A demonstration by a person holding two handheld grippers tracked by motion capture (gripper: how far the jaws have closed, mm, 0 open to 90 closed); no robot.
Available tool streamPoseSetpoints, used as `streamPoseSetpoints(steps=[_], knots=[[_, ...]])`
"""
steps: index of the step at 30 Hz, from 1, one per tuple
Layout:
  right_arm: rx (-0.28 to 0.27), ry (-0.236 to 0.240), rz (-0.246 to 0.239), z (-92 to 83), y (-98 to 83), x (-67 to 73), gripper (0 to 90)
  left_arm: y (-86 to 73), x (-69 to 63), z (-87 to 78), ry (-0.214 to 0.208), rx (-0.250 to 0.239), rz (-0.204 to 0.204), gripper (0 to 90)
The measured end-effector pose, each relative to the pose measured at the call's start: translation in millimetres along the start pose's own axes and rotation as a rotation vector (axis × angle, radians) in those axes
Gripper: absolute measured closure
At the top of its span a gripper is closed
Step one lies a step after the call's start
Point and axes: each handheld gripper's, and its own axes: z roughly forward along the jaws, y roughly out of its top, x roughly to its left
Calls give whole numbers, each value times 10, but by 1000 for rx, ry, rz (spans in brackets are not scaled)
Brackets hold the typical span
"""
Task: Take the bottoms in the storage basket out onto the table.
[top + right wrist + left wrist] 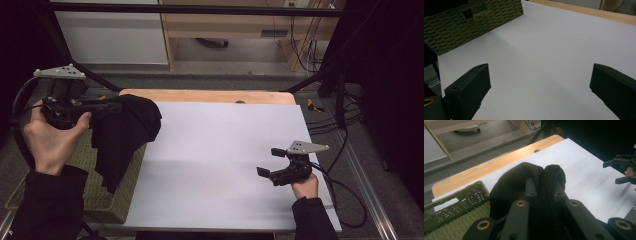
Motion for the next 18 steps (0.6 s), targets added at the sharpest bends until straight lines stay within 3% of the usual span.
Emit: streamPoseSetpoints(steps=[18], knots=[[3, -2, -1, 6, -5, -1, 38, 168, -128, 138, -38, -19, 14, 804]])
